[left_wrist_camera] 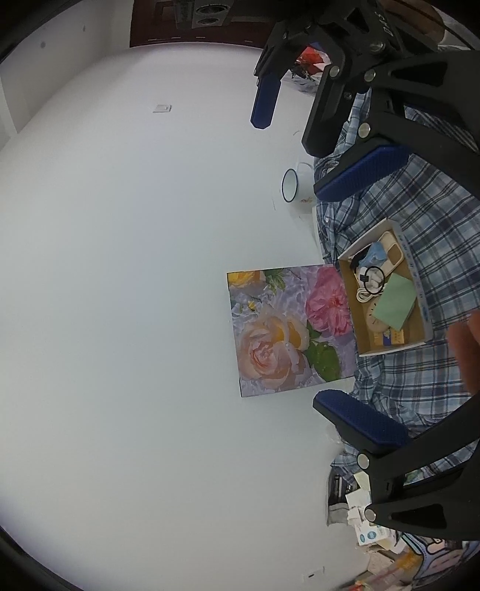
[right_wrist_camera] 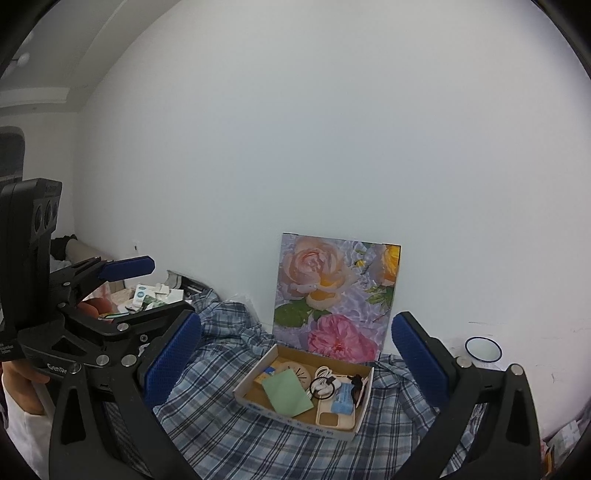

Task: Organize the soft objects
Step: 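Open both tools and raise them away from the box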

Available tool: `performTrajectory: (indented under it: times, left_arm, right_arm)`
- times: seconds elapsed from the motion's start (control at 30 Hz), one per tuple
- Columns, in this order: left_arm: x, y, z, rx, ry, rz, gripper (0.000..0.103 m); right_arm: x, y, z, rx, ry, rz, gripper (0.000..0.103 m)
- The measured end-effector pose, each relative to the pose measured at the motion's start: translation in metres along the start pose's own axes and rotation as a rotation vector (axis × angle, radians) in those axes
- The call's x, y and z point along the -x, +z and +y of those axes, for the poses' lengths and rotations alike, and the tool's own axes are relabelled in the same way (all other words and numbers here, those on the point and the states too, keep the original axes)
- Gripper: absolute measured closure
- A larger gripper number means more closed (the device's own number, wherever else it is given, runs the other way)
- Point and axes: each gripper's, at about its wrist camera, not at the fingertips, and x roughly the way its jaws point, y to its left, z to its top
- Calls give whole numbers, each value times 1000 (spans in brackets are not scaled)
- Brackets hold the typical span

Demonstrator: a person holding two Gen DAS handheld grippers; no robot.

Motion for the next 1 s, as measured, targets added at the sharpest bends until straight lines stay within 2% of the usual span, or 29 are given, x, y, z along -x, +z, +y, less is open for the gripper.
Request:
performTrajectory:
  times: [0.33, 0.47, 0.67, 0.87, 1.0]
  left_arm:
    - [30, -44, 4, 40, -44, -7, 0]
    - [29, -64, 1, 43, -55, 29, 0]
    - [29, -89, -6, 9, -64, 56, 0]
    - [7, -116, -3, 27, -70, 71, 0]
    - [-14, -141, -1, 23, -50, 78, 0]
  right_arm:
    - [23, -35, 27, 14, 44, -13, 0]
    - [27, -59, 30, -7, 74, -24, 0]
    - [25, -90, 28, -41, 64, 1, 0]
    - [16, -119, 26, -39, 37, 2, 0]
    - [-9, -143, 20, -54, 46, 64, 0]
